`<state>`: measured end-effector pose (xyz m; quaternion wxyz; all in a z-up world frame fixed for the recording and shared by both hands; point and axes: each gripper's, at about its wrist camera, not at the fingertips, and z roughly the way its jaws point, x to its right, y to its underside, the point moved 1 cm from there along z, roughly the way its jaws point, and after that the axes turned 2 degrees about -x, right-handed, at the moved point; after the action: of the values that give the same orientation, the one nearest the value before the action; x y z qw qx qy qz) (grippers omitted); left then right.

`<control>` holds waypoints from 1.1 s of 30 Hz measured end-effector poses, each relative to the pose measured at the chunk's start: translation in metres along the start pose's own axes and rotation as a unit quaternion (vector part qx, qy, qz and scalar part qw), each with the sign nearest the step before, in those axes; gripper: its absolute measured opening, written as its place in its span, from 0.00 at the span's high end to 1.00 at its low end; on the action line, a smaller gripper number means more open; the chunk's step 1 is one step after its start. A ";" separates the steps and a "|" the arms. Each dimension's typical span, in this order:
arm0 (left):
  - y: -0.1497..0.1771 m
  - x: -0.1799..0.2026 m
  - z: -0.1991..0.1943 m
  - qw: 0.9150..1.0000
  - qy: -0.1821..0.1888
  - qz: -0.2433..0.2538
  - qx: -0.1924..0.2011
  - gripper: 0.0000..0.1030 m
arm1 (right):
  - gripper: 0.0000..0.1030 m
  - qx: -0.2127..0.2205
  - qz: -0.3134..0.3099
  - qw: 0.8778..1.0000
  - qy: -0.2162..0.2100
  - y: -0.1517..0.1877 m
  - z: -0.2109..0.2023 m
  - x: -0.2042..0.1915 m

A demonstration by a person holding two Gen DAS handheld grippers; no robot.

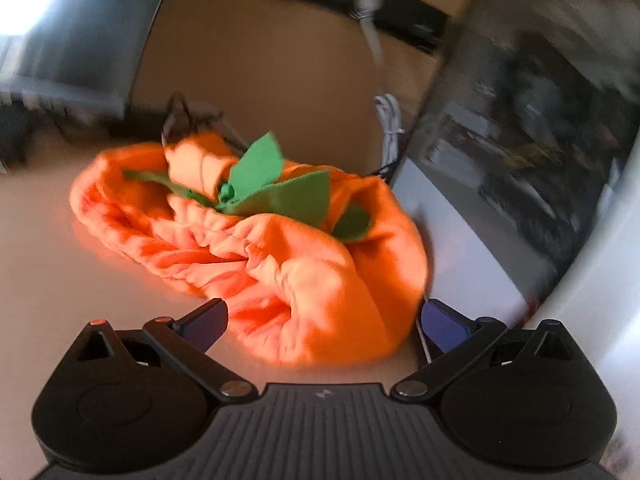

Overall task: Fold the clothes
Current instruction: 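Grasp the orange pumpkin costume with both grippers and lift it up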

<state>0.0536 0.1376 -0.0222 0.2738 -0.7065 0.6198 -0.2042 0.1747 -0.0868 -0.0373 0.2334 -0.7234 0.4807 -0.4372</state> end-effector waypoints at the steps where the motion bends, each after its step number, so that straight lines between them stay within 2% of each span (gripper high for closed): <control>1: -0.001 -0.009 0.002 1.000 -0.003 -0.004 -0.001 0.00 | 0.00 -0.003 -0.023 1.000 0.014 -0.005 0.013 -0.008; 4: -0.006 -0.032 0.010 1.000 -0.001 -0.021 -0.010 0.00 | 0.00 -0.010 -0.102 0.992 0.073 -0.016 0.044 -0.031; 7: -0.016 -0.046 0.022 0.999 0.022 -0.037 -0.018 0.00 | 0.00 -0.038 -0.197 0.975 0.096 -0.021 0.071 -0.047; 8: -0.022 -0.048 0.027 0.999 0.031 -0.037 -0.017 0.00 | 0.00 -0.032 -0.216 0.970 0.106 -0.024 0.073 -0.049; 10: -0.035 -0.046 0.036 0.999 0.043 -0.029 -0.005 0.00 | 0.00 0.008 -0.240 0.960 0.144 -0.034 0.064 -0.045; 11: -0.044 -0.043 0.041 0.998 0.050 -0.024 0.004 0.00 | 0.00 0.042 -0.242 0.954 0.173 -0.043 0.052 -0.041; 15: -0.081 -0.026 0.056 0.995 0.093 -0.009 0.035 0.00 | 0.00 0.134 -0.192 0.944 0.233 -0.089 -0.014 -0.008; 17: -0.098 -0.015 0.059 0.991 0.124 -0.007 0.050 0.00 | 0.00 0.180 -0.167 0.934 0.261 -0.111 -0.048 0.007; 19: -0.109 0.000 0.058 0.986 0.157 0.001 0.062 0.00 | 0.00 0.230 -0.162 0.918 0.280 -0.124 -0.091 0.015; 21: -0.118 0.018 0.055 0.978 0.196 0.013 0.071 0.00 | 0.00 0.262 -0.165 0.905 0.292 -0.132 -0.125 0.018; 22: -0.120 0.028 0.052 0.971 0.226 0.021 0.071 0.00 | 0.00 0.276 -0.168 0.898 0.300 -0.136 -0.141 0.019; 24: -0.119 0.045 0.043 0.957 0.280 0.033 0.075 0.00 | 0.00 0.283 -0.178 0.890 0.310 -0.140 -0.161 0.023; 26: -0.112 0.057 0.029 0.938 0.333 0.051 0.081 0.00 | 0.00 0.280 -0.185 0.887 0.318 -0.140 -0.173 0.028; 27: -0.108 0.061 0.021 0.929 0.354 0.062 0.085 0.00 | 0.00 0.275 -0.190 0.886 0.322 -0.138 -0.173 0.030; 29: -0.098 0.063 0.007 0.917 0.375 0.093 0.095 0.00 | 0.00 0.261 -0.193 0.888 0.325 -0.132 -0.174 0.035; 31: -0.087 0.065 -0.006 0.909 0.385 0.122 0.103 0.00 | 0.00 0.246 -0.190 0.898 0.311 -0.125 -0.167 0.037; 33: -0.078 0.070 -0.014 0.902 0.390 0.151 0.105 0.00 | 0.00 0.242 -0.193 0.902 0.299 -0.119 -0.161 0.033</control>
<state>0.1152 0.0730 0.0347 0.1100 -0.4357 0.7512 -0.4835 0.1001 -0.0518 0.1486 0.1575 -0.5583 0.2582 -0.7725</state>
